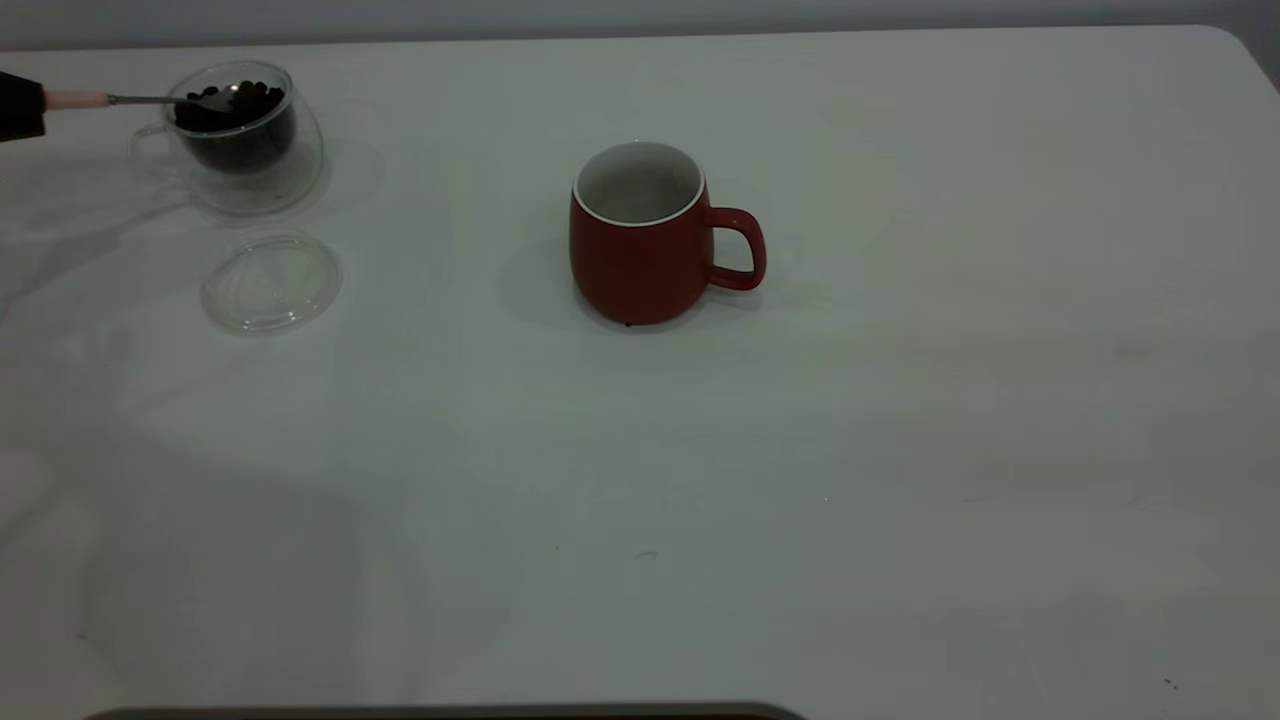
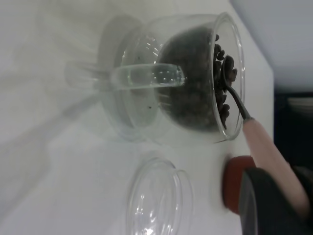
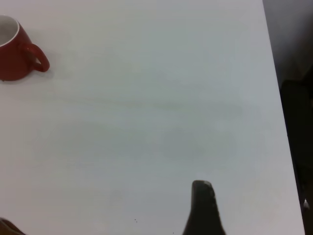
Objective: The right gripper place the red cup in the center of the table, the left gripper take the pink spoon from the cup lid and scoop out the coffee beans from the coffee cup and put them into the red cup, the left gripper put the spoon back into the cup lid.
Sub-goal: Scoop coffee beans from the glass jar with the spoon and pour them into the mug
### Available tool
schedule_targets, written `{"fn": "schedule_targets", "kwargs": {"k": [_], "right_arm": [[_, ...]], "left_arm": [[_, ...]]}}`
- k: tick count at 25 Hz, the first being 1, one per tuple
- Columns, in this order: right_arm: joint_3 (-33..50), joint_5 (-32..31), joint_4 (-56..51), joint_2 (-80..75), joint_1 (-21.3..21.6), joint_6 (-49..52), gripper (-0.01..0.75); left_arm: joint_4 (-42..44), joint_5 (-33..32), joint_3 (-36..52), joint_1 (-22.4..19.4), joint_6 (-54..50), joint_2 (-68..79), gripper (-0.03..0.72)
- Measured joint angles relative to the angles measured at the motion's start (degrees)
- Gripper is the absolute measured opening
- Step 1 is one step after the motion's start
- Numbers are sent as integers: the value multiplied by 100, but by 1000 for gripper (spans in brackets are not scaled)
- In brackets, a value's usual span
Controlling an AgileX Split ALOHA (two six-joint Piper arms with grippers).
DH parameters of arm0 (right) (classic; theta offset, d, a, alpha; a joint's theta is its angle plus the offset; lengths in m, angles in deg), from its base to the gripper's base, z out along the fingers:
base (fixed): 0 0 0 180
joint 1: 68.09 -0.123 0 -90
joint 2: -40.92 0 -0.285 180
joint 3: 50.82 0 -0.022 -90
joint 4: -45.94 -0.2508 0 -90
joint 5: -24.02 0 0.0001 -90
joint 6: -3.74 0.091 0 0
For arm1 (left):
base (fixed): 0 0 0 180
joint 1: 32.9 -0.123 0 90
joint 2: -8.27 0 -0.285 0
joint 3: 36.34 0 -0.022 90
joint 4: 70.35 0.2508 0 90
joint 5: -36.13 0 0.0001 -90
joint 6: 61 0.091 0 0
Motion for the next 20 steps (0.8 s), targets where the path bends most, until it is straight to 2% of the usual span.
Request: {"fn": "schedule_targets", "kwargs": {"k": [11,20], "right_arm": [[0,0,0,0,0,0,590],[0,0,0,0,0,0,590]], "left_arm": [[-407,-61,-4,-36,125,174,127],[-136,-61,-6,-73,112,174,127]]}}
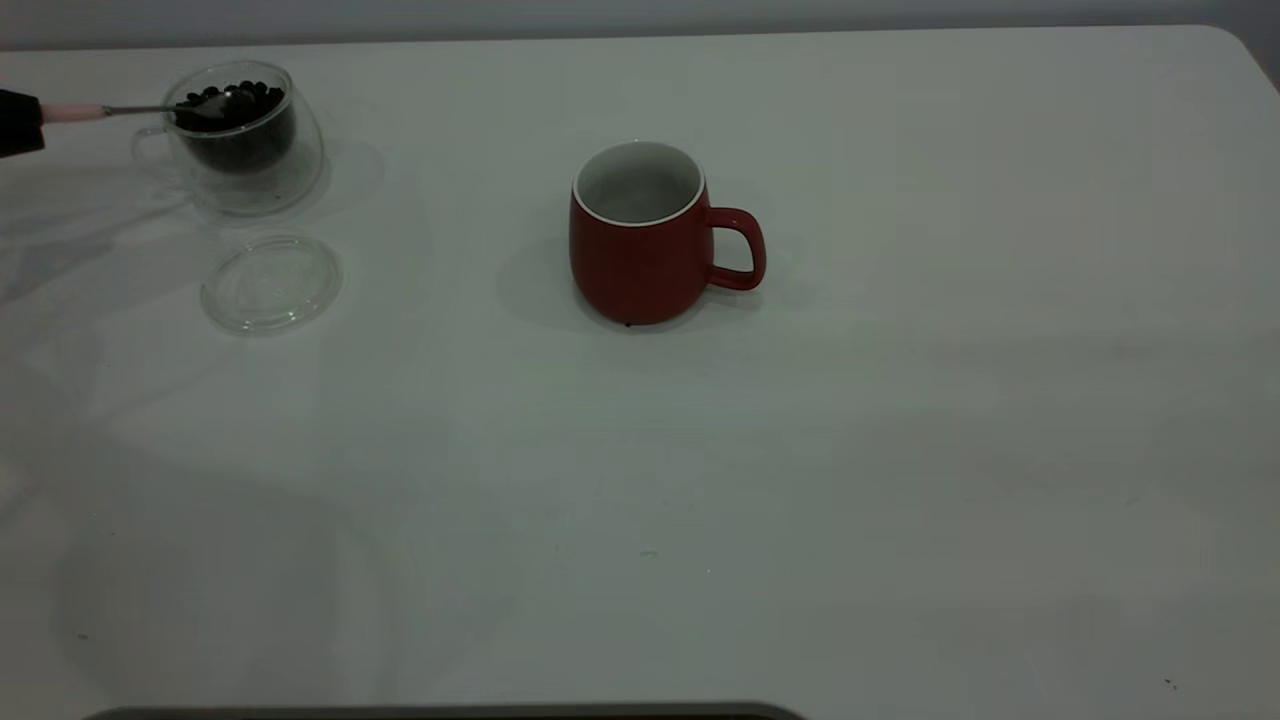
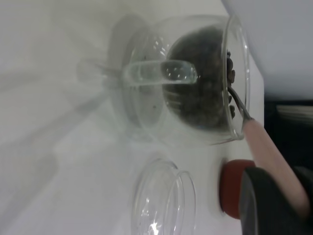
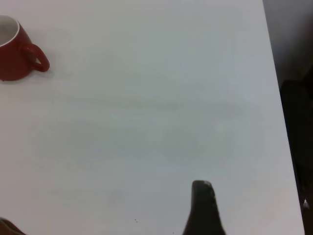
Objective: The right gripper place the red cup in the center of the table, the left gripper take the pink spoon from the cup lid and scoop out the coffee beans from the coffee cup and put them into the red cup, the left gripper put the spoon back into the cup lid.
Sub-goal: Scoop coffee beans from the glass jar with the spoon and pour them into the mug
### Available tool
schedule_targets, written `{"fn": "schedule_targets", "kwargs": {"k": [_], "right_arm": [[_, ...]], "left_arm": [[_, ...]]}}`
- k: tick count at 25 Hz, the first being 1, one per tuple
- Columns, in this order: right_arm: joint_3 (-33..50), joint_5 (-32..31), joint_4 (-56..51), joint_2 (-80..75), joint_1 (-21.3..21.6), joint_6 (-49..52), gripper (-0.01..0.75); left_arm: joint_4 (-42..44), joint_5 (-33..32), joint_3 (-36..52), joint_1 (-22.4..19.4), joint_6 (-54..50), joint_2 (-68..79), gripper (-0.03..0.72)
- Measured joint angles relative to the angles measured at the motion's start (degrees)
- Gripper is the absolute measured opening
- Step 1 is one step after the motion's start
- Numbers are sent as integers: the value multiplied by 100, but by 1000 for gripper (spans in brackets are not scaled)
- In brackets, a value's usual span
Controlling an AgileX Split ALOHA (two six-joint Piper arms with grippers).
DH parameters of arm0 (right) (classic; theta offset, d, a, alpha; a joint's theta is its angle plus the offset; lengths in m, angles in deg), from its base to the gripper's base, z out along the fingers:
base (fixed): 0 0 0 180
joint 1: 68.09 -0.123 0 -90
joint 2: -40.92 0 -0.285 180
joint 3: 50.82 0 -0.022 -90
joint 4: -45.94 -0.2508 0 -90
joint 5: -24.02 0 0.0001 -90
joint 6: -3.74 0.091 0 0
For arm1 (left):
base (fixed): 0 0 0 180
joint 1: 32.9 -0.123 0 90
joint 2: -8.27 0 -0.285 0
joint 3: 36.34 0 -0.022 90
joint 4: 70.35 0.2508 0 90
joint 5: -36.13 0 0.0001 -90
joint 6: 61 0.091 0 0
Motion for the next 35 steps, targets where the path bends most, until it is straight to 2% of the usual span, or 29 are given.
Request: {"fn": "schedule_targets", "kwargs": {"k": [19,23,35], "right_arm": [[0,0,0,0,0,0,590],[0,0,0,0,0,0,590],[0,0,0,0,0,0,590]], "left_arm": [[169,-31,0,48,-142,-523,127],[228,-37,0,243,-204,-523,127],[99,-41,0,1210,-215,-523,127]]}}
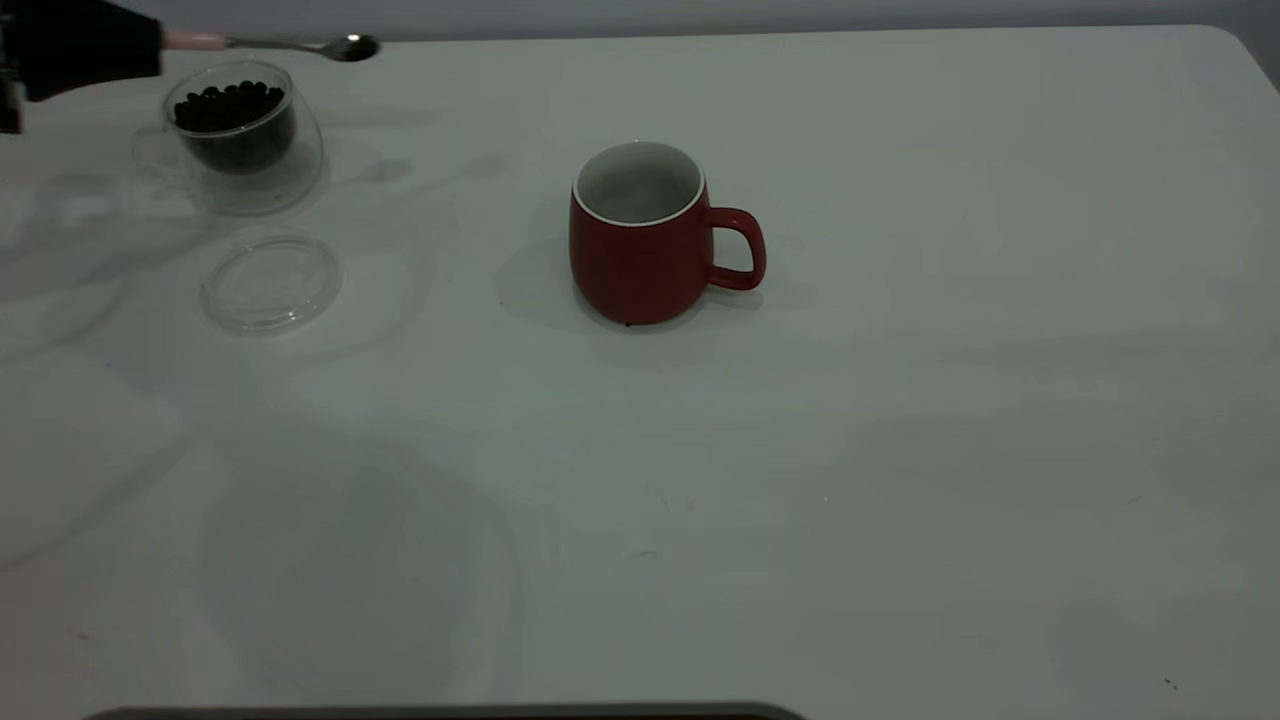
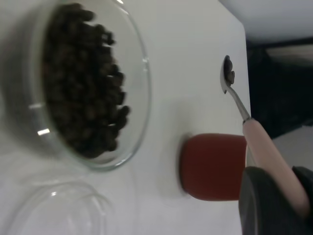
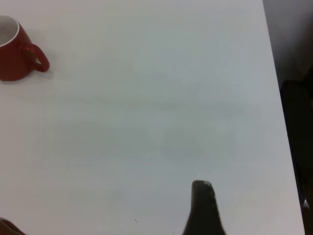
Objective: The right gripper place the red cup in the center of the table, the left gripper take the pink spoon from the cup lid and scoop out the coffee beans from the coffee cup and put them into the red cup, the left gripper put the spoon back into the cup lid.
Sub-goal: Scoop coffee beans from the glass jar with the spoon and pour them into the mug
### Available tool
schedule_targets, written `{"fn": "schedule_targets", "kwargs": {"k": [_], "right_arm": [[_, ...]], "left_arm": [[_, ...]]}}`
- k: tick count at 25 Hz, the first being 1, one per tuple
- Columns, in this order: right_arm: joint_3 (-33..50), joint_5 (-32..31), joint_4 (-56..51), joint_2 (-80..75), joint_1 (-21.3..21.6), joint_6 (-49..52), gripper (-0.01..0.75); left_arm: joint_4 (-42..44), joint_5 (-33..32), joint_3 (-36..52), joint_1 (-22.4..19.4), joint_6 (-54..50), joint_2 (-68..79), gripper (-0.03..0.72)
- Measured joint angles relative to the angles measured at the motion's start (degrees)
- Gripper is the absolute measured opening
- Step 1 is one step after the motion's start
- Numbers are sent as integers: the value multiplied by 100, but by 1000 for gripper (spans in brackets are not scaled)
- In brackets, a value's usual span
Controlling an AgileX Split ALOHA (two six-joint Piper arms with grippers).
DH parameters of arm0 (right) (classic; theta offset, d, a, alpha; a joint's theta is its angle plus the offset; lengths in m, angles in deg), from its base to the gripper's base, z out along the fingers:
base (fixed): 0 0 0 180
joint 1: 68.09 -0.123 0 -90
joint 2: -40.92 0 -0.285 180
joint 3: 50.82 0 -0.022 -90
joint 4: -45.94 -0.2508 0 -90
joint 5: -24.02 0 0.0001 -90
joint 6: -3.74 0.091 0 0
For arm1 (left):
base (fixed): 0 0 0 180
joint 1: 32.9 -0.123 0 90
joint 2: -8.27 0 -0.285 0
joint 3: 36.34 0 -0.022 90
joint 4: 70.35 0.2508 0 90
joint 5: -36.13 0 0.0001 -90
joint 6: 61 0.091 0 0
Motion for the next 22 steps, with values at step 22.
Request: {"fn": "schedule_targets", "kwargs": {"k": [22], "right_arm": [[0,0,0,0,0,0,590]], "left_arm": [[3,-2,0,1533,11,0,127]]}}
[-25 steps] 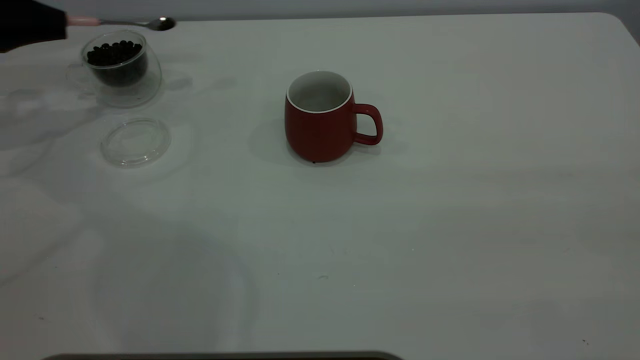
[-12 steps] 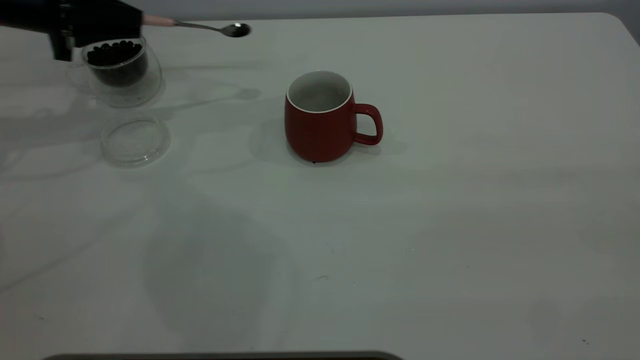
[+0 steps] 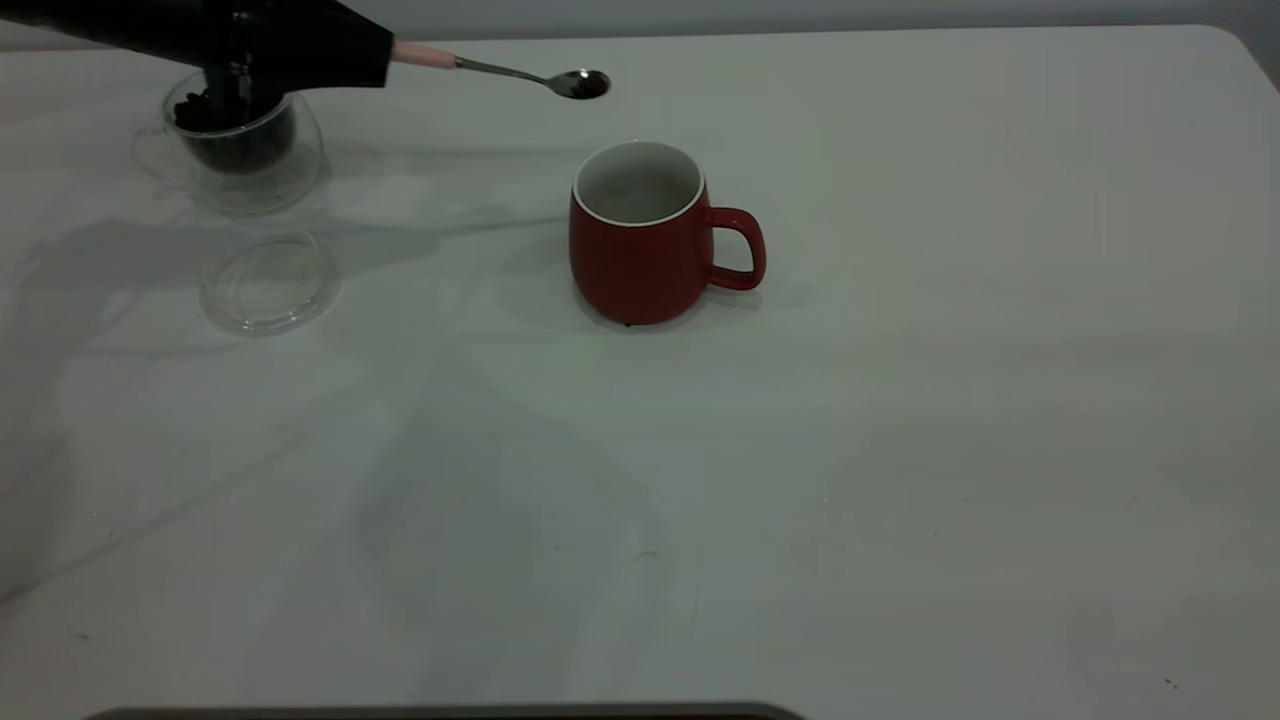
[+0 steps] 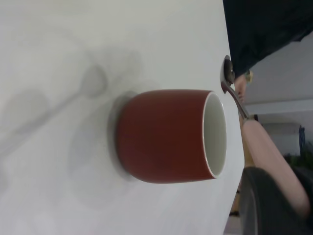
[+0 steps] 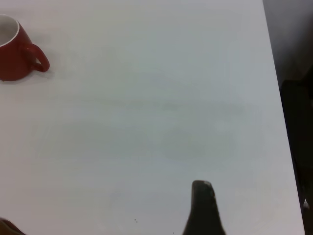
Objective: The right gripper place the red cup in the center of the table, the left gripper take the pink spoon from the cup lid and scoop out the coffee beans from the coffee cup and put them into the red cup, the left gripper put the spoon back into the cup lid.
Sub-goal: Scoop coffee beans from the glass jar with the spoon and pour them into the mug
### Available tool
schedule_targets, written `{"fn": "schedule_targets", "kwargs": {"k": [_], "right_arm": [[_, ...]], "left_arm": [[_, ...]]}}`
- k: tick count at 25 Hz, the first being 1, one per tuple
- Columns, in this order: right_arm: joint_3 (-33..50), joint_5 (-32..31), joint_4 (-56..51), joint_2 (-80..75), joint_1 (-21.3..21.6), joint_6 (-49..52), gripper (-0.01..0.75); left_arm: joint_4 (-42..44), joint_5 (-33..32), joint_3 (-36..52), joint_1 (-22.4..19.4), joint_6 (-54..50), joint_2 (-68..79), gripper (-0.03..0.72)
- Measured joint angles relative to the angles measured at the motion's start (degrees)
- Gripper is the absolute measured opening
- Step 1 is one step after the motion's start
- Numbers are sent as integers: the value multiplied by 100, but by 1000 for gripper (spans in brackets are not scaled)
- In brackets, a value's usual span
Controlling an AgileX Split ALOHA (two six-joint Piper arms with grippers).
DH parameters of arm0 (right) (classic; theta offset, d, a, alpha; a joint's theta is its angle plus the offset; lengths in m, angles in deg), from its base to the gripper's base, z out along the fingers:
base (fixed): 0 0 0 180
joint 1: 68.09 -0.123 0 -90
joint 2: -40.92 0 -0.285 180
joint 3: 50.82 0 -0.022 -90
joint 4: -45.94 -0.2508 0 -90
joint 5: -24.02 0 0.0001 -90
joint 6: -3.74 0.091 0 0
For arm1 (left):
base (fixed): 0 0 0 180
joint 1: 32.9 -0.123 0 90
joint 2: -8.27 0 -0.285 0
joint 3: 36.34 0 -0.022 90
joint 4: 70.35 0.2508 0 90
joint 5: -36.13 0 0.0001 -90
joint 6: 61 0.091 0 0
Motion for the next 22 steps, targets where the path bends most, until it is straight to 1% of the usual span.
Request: {"fn": "schedule_targets", "kwargs": {"k": [6,17,22], "right_arm": [[0,0,0,0,0,0,590],[0,0,0,0,0,0,590],[0,0,0,0,0,0,590]], "left_arm": [[139,-5,0,175,-18,0,127],[628,-21,0,347,-40,-292,127],[757,-21,0,486,202,-292,127]]}}
